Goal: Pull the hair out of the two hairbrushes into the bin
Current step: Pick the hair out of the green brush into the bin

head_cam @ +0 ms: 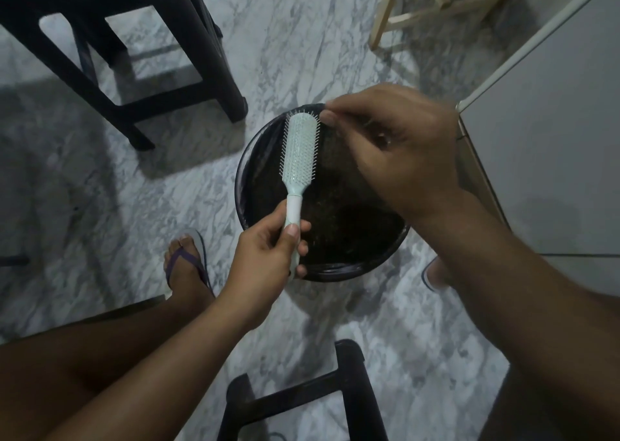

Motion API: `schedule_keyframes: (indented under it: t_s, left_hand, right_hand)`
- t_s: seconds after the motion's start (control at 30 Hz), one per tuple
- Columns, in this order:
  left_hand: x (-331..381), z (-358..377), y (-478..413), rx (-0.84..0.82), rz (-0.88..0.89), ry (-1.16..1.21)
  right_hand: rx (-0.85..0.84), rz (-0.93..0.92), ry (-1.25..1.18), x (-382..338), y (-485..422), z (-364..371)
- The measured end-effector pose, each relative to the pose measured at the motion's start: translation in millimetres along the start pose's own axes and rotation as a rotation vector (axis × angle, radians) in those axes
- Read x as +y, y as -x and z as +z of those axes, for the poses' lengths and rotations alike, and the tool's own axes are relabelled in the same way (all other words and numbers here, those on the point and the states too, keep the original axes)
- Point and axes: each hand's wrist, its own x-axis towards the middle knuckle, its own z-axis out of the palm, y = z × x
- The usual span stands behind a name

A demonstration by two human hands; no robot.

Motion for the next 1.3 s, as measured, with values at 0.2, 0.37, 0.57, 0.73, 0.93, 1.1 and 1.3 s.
schedule_keyframes:
  t_s: [0.2, 0.37, 0.57, 0.73, 0.93, 1.1, 1.3]
  left_hand:
    - [2, 0, 1, 0.007, 0.002, 0.020]
    - [1, 1, 5, -0.061, 0.026, 0.003]
    - [0, 0, 4, -0.058, 0.036, -0.034]
    - [1, 1, 3, -0.026, -0.001, -0.003]
    - [2, -5, -3, 0.076, -0.045, 0.036]
    - [3, -2, -1, 0.057, -0.029, 0.008]
    - [2, 1, 2, -0.005, 0.006, -0.045]
  right_hand:
    - [-0.081, -0.014, 0.054, 6, 14, 0]
    - [-0.436, 0.115, 0.101, 30, 49, 29]
    - [-0.264, 0.150, 0.036, 32, 46, 27]
    - [-0.193, 0.094, -0.004, 28, 29, 17]
    - [-0.070, 0.009, 0.041, 15, 9, -14]
    - [-0.794, 0.398, 0.447, 25, 19, -12]
    - [-0.682, 0.381, 0.389, 33, 26, 0]
